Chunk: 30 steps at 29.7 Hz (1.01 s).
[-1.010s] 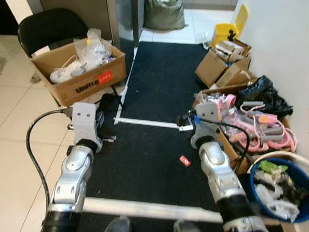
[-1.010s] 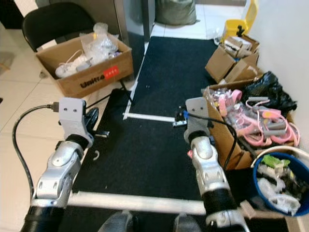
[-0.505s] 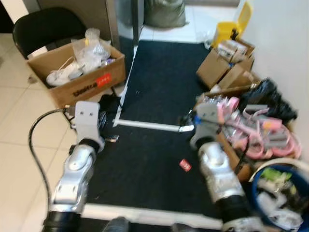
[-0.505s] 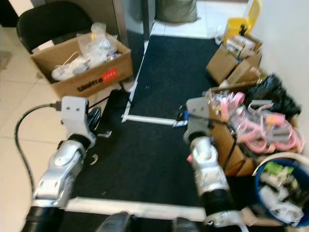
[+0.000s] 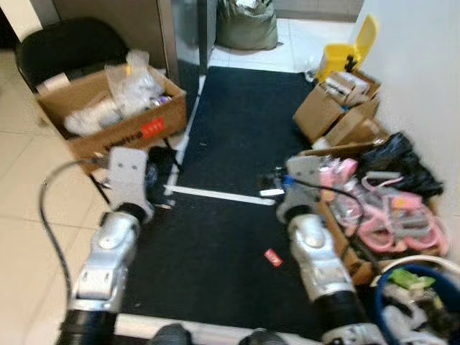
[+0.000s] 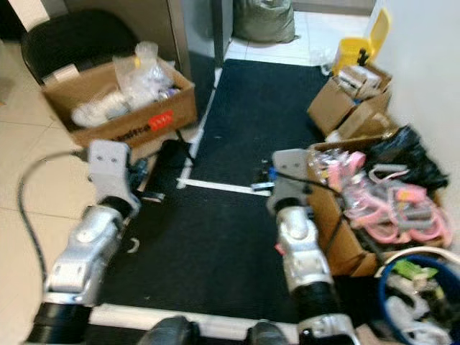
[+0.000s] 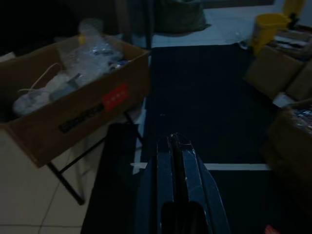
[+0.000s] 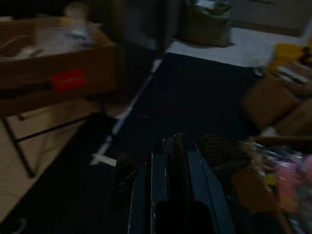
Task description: Picking trash to rubbish bin
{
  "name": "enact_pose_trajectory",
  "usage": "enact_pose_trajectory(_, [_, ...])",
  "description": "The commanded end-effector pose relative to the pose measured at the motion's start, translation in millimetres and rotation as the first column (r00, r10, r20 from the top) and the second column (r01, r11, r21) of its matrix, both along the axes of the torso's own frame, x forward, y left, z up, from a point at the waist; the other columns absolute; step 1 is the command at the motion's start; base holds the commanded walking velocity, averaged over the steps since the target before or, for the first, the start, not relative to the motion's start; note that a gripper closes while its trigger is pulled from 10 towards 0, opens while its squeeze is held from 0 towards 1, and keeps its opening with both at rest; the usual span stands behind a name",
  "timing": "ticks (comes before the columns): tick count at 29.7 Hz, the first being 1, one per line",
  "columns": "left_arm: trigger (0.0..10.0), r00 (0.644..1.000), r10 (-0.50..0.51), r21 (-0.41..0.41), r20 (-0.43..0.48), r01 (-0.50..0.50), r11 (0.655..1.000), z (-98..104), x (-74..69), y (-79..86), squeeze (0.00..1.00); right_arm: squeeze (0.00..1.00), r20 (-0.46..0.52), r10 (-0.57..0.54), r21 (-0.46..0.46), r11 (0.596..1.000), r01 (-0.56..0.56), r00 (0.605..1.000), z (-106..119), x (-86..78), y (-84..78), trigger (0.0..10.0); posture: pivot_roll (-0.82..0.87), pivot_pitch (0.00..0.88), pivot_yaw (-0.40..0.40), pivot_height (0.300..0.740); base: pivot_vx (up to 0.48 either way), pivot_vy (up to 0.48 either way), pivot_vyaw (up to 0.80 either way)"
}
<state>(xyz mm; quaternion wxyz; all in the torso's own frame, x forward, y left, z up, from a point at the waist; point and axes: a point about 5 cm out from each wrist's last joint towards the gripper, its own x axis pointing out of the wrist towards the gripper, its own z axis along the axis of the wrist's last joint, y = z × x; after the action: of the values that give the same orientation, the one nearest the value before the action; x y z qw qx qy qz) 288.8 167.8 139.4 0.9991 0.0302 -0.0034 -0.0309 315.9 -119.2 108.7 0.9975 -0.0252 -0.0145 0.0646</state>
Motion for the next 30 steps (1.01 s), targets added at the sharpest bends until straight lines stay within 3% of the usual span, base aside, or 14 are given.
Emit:
enact_pose_trajectory(1, [10.0, 1.0, 0.002, 0.015, -0.021, -0.002, 1.0, -3.8, -1.8, 1.3, 0.0, 0.0, -0.012, -0.015, -0.006, 1.0, 0.015, 1.0, -3.9, -1.4, -6.1, 10.0, 0.07, 0.069, 0.007, 0.74, 0.251, 0.0, 0.0])
enact_pose_trajectory(30, [10.0, 1.0, 0.002, 0.013, -0.023, -0.001, 1.0, -4.2, -1.0, -0.4, 0.0, 0.0, 0.003, -0.021, -0.013, 1.0, 0.021, 1.0, -3.1, 0.0, -7.0, 10.0, 0.07, 0.073, 0.002, 0.74, 0.252, 0.0, 0.0])
